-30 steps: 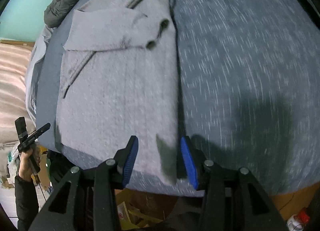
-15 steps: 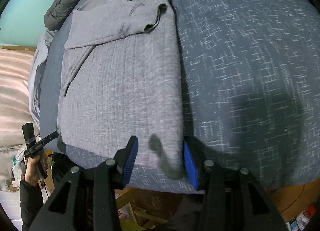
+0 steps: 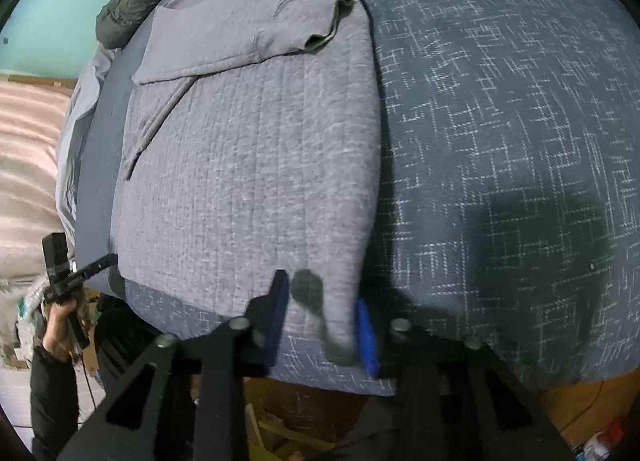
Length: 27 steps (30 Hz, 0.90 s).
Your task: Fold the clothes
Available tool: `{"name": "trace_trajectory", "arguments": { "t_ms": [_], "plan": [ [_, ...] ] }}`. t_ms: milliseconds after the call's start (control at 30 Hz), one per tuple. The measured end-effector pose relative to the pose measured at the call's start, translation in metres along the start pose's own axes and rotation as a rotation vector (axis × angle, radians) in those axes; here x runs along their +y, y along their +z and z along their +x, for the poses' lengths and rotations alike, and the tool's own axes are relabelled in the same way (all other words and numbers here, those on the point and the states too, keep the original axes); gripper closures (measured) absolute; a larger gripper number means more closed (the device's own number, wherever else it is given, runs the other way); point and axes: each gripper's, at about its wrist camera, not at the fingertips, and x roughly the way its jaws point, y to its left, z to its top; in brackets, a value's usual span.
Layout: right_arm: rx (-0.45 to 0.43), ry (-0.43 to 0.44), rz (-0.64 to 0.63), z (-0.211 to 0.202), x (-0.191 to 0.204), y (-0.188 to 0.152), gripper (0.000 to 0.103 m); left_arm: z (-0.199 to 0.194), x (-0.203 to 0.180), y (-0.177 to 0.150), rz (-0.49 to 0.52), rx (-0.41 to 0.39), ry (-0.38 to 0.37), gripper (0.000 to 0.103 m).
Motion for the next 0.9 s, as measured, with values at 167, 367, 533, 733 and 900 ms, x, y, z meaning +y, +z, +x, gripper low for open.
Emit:
{"name": "trace_trajectory", "arguments": {
  "t_ms": [167,367,533,733,900],
  "plan": [
    [-0.013,0.011,-0.006,-0.002,0.000,-0.001,0.088,-0.002,0.001,-0.005,0.005,0.004,-0.022,0.080],
    [-0.027,0.028,-0.037,-0.006,0.007,-0.003,0.095,-0.004,-0.011,-0.005,0.051,-0.016,-0.021,0.097],
    [-0.074,0.054,-0.079,-0.024,0.016,-0.004,0.098,-0.027,-0.028,-0.004,0.117,-0.067,-0.037,0.098],
    [-0.149,0.096,-0.148,-0.061,0.033,-0.006,0.098,-0.070,-0.045,-0.008,0.172,-0.164,-0.069,0.098],
    [-0.204,0.133,-0.207,-0.091,0.048,-0.011,0.099,-0.098,-0.056,-0.019,0.218,-0.214,-0.070,0.098]
  ]
}}
